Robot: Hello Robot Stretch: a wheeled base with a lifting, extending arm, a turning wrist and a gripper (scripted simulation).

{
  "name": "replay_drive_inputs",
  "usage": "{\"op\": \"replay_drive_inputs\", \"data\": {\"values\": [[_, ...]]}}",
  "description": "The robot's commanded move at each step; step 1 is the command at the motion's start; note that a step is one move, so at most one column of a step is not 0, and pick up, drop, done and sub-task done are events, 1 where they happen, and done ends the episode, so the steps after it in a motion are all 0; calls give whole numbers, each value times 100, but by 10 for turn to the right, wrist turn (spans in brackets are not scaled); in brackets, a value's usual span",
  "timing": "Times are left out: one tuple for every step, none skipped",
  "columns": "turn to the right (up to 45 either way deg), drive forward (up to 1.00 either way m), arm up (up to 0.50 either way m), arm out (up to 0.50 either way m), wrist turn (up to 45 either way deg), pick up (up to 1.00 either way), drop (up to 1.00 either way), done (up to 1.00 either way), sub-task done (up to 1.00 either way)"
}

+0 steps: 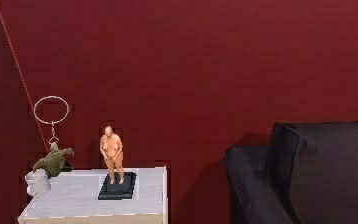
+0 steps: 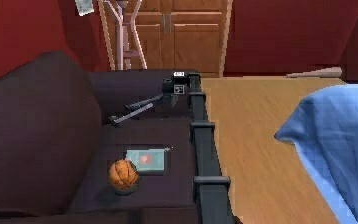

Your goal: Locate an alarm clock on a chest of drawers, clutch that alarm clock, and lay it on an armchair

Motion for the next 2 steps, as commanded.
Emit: {"op": "replay_drive_inputs", "data": {"values": [[0,0,0,-8,0,0,0,0,0],[0,0,0,0,0,0,0,100,0]]}}
